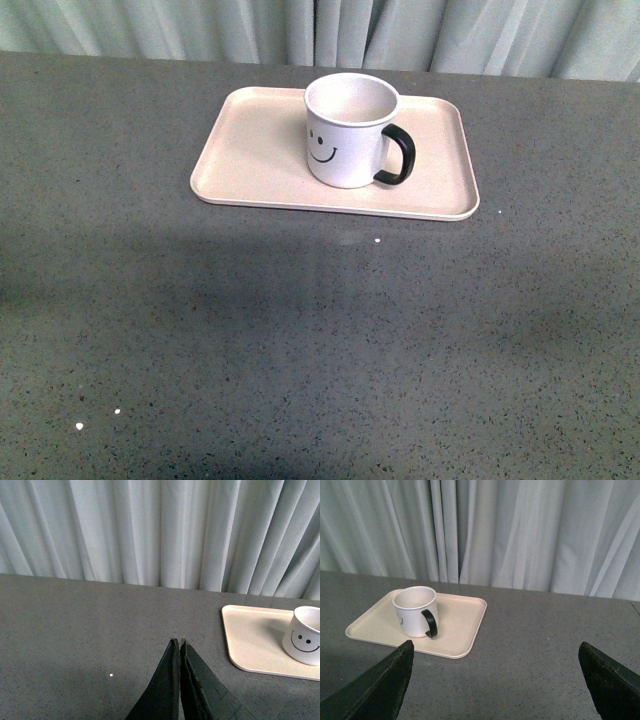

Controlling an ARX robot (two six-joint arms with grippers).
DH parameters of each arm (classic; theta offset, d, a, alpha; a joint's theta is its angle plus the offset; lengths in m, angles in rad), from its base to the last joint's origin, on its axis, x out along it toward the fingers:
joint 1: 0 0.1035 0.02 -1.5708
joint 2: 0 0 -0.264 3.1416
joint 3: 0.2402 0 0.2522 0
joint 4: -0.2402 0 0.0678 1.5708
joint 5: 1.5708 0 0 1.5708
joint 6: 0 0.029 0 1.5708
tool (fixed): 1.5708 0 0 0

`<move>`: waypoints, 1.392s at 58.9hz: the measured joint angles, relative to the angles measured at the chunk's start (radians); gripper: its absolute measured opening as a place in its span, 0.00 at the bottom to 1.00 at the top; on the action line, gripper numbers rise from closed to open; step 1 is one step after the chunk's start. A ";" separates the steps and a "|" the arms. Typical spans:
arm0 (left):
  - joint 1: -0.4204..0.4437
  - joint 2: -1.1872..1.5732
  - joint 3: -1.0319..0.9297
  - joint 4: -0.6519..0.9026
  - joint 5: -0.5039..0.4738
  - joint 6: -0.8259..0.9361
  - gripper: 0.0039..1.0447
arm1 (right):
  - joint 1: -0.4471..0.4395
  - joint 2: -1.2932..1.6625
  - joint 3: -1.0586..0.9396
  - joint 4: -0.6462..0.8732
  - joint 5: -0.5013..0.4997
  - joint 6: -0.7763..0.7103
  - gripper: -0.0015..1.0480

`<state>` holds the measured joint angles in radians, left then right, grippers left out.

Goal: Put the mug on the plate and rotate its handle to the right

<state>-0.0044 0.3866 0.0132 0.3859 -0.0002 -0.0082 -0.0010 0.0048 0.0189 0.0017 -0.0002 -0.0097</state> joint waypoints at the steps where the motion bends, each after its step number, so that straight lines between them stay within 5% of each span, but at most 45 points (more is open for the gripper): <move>1: 0.000 -0.009 0.000 -0.009 0.000 0.000 0.01 | 0.000 0.000 0.000 0.000 0.000 0.000 0.91; 40: 0.000 -0.206 0.000 -0.205 0.000 0.000 0.01 | 0.000 0.000 0.000 0.000 0.000 0.000 0.91; 47: 0.000 -0.341 0.000 -0.370 0.000 0.000 0.01 | 0.000 0.000 0.000 0.000 0.000 0.000 0.91; 67: 0.001 -0.370 0.000 -0.386 0.000 0.000 0.01 | 0.000 0.000 0.000 0.000 0.000 0.000 0.91; 77: 0.001 -0.370 0.000 -0.386 0.000 0.000 0.30 | -0.001 0.003 0.002 -0.003 -0.007 0.000 0.91; 82: 0.001 -0.370 0.000 -0.386 -0.002 0.000 0.43 | -0.116 0.220 0.142 -0.296 -0.298 -0.121 0.91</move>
<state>-0.0032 0.0166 0.0135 -0.0002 -0.0017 -0.0078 -0.1169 0.2245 0.1608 -0.2947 -0.2977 -0.1310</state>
